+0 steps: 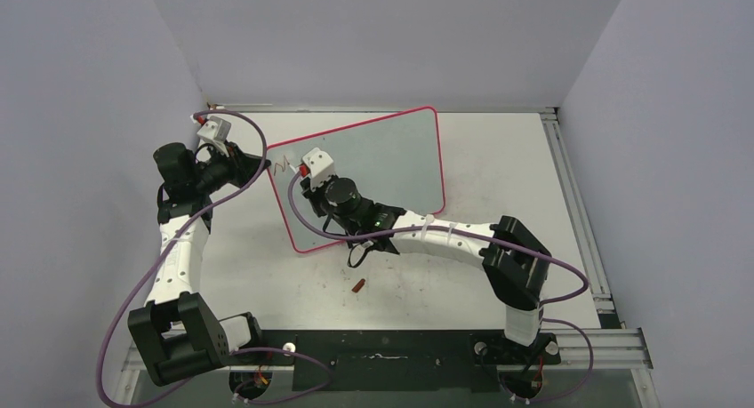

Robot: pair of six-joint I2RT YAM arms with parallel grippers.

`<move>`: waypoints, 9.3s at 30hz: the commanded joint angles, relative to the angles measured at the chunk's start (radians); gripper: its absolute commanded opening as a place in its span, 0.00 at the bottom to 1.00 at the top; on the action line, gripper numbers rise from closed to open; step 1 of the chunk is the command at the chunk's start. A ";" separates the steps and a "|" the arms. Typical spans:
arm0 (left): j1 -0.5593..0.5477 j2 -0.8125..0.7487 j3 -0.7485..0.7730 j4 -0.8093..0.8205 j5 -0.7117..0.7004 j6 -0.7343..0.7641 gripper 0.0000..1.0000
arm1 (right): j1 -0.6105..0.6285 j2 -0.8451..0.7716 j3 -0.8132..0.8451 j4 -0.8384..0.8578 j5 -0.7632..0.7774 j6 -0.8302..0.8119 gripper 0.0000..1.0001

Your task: Write a sentence on the whiteboard

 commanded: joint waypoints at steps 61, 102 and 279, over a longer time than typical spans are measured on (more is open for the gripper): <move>-0.003 -0.016 -0.014 -0.031 0.014 0.007 0.00 | 0.001 -0.014 -0.006 0.014 0.069 0.002 0.05; -0.004 -0.022 -0.016 -0.031 0.013 0.007 0.00 | -0.004 0.010 -0.009 -0.056 0.048 0.015 0.05; -0.004 -0.042 -0.018 -0.038 -0.021 0.005 0.00 | -0.065 0.035 0.165 -0.293 -0.050 0.085 0.05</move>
